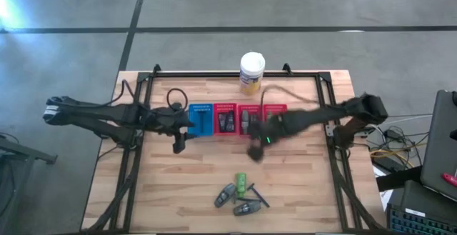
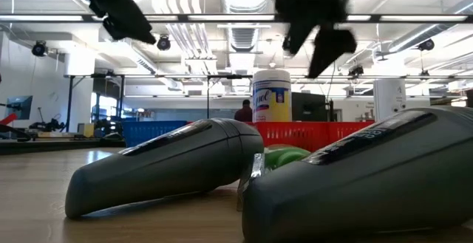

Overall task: Pick & Place Travel size toiletries
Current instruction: Put the black deodorant into the middle red bin

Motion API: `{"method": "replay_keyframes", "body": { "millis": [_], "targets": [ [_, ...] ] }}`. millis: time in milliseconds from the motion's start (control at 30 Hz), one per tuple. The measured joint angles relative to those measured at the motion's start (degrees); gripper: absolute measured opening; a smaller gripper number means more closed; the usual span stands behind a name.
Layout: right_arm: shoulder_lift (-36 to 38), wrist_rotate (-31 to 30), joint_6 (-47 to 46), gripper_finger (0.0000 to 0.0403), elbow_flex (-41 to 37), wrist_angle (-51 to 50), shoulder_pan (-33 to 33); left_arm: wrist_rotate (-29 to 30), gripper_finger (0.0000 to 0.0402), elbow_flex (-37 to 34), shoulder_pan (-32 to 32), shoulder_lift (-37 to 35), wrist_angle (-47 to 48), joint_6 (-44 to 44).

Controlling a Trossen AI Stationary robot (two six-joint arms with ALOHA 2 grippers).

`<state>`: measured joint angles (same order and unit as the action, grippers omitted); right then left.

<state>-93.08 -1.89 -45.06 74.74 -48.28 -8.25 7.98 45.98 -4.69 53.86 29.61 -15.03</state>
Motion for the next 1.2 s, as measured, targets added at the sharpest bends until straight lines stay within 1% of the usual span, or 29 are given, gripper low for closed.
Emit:
{"method": "replay_keyframes", "body": {
  "millis": [67, 133, 167, 233, 300, 400, 467, 533, 667, 800, 900, 1000, 1100, 1200],
  "targets": [
    [0.1, 1.0, 2.7, 0.0351, 0.0, -1.0, -5.1, -3.3, 0.0204, -1.7, 0.0, 0.2, -2.0, -1.6],
    [-0.2, 1.2, 4.6, 0.0346, 0.0, -1.6, -9.4, -6.8, 0.0204, -3.9, -0.6, 0.5, -6.7, -4.6],
    [-0.6, 1.1, 5.0, 0.0344, 0.0, -1.4, -10.8, -8.1, 0.0204, -5.2, -1.2, 0.7, -9.9, -6.2],
    [-1.2, 0.6, 4.9, 0.0340, 0.0, -1.8, -12.9, -9.0, 0.0204, -7.4, -3.3, 2.0, -15.5, -8.7],
    [-2.2, 0.2, 4.5, 0.0338, 0.0, -2.7, -14.3, -8.2, 0.0202, -8.9, -6.0, 4.1, -20.2, -11.4],
    [-3.2, -0.9, 6.1, 0.0340, -0.1, -4.4, -16.9, -4.5, 0.0202, -9.3, -10.7, 9.3, -24.6, -17.0],
    [-3.6, -1.0, 8.8, 0.0344, -0.1, -4.1, -18.8, -2.8, 0.0202, -8.9, -13.5, 14.2, -27.2, -20.1],
    [-3.9, -2.3, 11.5, 0.0348, -0.2, -4.2, -20.6, -1.4, 0.0202, -6.9, -16.1, 19.6, -29.6, -20.7],
    [-4.0, -6.9, 11.0, 0.0352, -0.4, -5.6, -23.3, 3.2, 0.0202, -1.3, -19.6, 30.1, -28.9, -23.0],
    [-4.0, -7.5, 7.5, 0.0345, -1.0, -5.8, -24.7, 3.6, 0.0202, 5.9, -20.6, 37.8, -26.5, -30.9],
    [-3.9, -8.0, 6.3, 0.0335, -1.2, -5.8, -26.3, 3.4, 0.0208, 11.6, -21.0, 41.9, -21.5, -36.1],
    [-3.9, -8.8, 5.6, 0.0326, -1.8, -8.1, -28.2, 3.0, 0.0233, 17.5, -21.3, 44.7, -15.6, -39.4],
    [-3.6, -9.3, 5.2, 0.0322, -2.9, -10.5, -30.3, 3.0, 0.0272, 23.1, -21.7, 47.0, -10.0, -40.4],
    [-2.7, -10.5, 2.8, 0.0320, -4.7, -11.4, -32.3, 2.6, 0.0314, 28.3, -21.9, 49.7, -3.9, -40.6]
  ]
}}
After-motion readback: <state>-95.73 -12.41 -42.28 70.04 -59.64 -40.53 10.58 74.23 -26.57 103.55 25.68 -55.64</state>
